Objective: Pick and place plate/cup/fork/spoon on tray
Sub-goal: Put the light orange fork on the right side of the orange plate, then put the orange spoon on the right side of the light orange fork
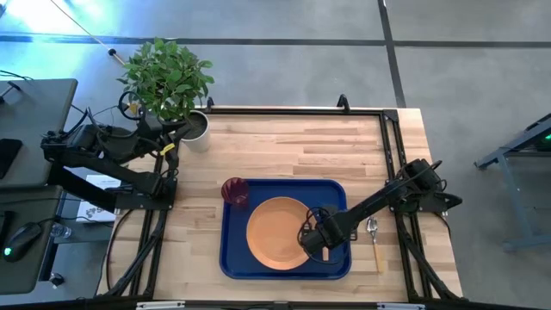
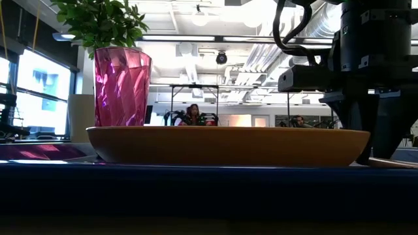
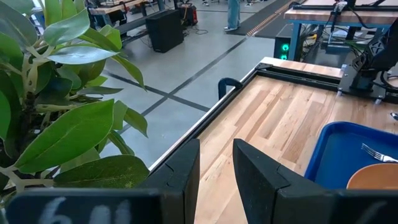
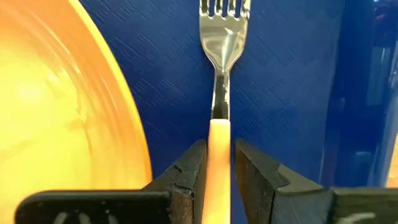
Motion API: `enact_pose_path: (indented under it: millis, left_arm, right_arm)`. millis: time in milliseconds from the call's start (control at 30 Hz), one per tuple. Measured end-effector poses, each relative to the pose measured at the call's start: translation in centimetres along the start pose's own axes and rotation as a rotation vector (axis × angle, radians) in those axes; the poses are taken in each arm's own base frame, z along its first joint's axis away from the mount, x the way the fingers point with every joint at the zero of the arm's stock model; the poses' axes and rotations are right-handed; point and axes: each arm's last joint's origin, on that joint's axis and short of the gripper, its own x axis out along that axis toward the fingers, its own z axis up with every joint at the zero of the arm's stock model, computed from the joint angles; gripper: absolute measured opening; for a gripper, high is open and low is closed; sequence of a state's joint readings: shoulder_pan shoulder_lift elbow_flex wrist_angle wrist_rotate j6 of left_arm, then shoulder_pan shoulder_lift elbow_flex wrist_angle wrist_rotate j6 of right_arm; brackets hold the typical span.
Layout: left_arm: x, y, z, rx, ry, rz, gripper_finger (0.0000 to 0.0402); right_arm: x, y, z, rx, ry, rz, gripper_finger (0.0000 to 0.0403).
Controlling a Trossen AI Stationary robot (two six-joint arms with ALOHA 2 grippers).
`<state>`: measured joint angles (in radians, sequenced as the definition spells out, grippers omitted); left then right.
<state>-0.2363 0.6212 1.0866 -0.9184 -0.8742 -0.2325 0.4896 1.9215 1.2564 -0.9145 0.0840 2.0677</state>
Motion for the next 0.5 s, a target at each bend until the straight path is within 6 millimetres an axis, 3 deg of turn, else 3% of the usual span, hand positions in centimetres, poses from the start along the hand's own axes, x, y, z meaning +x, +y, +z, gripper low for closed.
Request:
enact_pose_path:
  millis: [500]
  left_arm:
    - [0.0, 0.0, 0.0, 0.0, 0.0, 0.0, 0.0087]
  right_arm:
    - [-2.4, -0.7, 0.6, 0.019, -0.003, 0.036, 0.0073]
